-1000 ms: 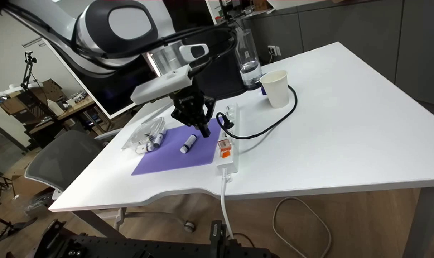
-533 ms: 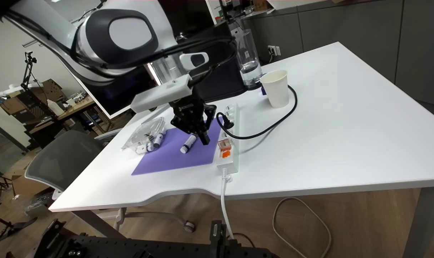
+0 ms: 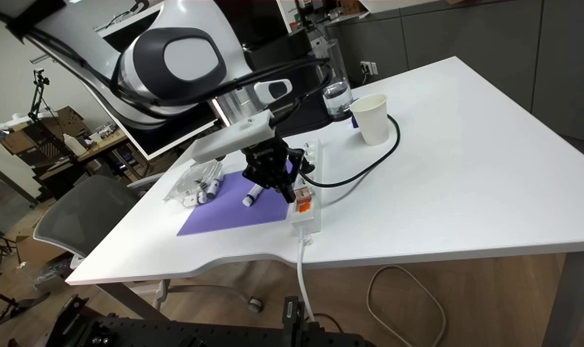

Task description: Switch on the extension cord

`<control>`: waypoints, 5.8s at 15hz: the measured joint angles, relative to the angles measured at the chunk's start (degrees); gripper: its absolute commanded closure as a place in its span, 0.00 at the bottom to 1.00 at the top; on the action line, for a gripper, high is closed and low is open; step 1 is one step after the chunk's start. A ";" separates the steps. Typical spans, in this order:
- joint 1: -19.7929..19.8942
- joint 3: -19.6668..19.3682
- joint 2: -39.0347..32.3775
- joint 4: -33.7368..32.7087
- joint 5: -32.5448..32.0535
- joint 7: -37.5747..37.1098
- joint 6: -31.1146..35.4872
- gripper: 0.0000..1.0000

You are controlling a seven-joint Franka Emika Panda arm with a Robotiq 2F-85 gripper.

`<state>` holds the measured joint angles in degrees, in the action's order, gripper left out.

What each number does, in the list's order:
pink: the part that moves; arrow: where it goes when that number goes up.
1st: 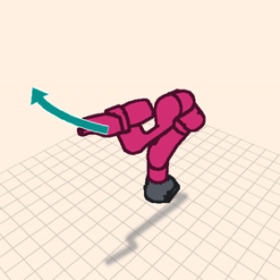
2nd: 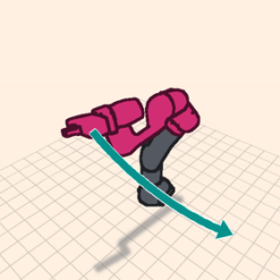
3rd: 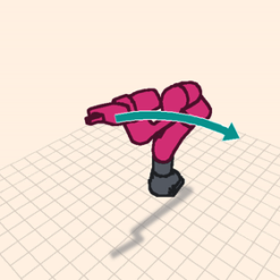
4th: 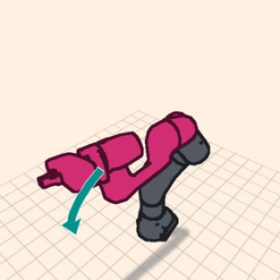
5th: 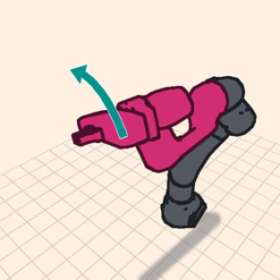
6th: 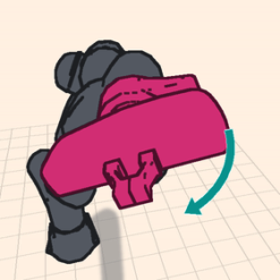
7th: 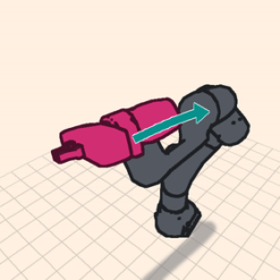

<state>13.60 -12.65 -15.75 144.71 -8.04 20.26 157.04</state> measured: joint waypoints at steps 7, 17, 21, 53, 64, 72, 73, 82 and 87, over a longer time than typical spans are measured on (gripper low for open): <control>0.24 -0.49 -2.83 -2.67 -2.66 0.09 0.22 1.00; 0.01 0.34 -6.20 -5.46 -5.62 0.25 -0.47 1.00; -0.16 0.65 -6.46 -5.51 -5.70 0.37 -0.48 1.00; 1.78 1.06 -3.48 0.13 -4.30 0.47 4.84 1.00; 2.64 2.05 -4.60 -1.62 -3.31 1.31 4.76 1.00; 4.13 3.37 -5.70 -2.86 -1.69 2.78 3.34 1.00; 4.29 3.54 -5.76 -3.06 -1.22 3.03 2.97 1.00; 10.42 8.23 -7.52 -8.01 7.15 12.40 -5.11 1.00; 12.08 9.14 -8.46 -10.33 10.44 18.01 -8.81 1.00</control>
<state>25.68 -3.50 -24.21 134.38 2.40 38.27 148.24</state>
